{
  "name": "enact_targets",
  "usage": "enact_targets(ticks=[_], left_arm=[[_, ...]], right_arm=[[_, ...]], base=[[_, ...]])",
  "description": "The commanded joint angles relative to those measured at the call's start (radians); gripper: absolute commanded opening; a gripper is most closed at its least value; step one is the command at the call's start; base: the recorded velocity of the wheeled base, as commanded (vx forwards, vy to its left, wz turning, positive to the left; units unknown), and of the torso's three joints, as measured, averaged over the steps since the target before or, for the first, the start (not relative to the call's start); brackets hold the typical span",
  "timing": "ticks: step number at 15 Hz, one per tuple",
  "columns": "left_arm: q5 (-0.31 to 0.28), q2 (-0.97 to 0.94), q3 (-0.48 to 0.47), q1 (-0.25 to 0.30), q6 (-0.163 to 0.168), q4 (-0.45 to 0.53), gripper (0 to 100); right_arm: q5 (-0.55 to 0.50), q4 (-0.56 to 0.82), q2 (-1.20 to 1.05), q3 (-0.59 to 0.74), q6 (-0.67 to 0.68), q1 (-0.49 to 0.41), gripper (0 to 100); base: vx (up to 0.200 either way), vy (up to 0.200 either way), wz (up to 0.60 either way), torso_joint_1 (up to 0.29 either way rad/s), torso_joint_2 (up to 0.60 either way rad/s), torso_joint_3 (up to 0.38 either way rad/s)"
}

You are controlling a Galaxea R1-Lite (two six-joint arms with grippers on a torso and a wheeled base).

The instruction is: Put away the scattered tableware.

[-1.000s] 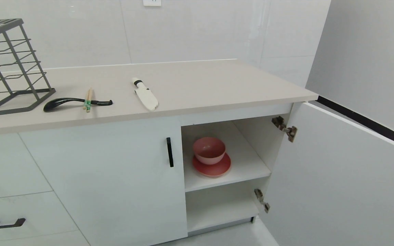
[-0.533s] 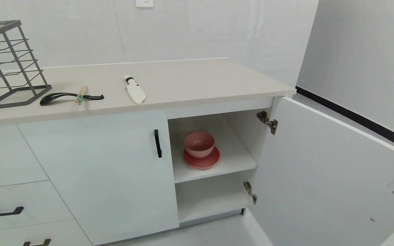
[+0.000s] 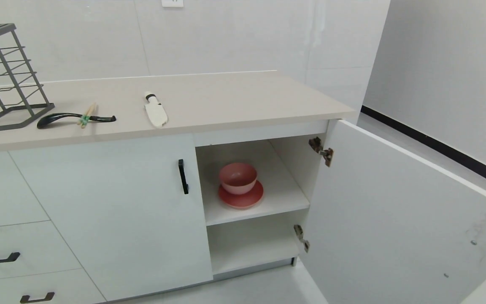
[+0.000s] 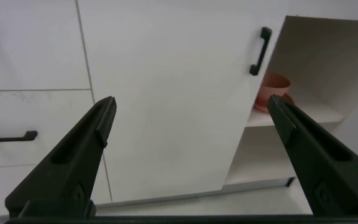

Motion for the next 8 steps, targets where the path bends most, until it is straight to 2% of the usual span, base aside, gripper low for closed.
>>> enact_targets(ticks=[1, 5, 8], left_arm=[[0.0, 0.0, 0.0, 0.0, -0.002, 0.0, 100], [0.0, 0.0, 0.0, 0.0, -0.006, -0.001, 100], [0.002, 0.0, 0.0, 0.0, -0.019, -0.001, 100]], right_arm=[[-0.001, -0.001, 0.001, 0.0, 0.0, 0.0, 100], [0.001, -0.003, 0.001, 0.0, 0.003, 0.0, 100], [0.001, -0.001, 0.001, 0.0, 0.003, 0.0, 100]], base=[[-0.2, 0.0, 0.0, 0.002, 0.0, -0.002], [-0.2, 0.0, 0.0, -0.004, 0.0, 0.004], [0.0, 0.0, 0.0, 0.0, 0.0, 0.0]])
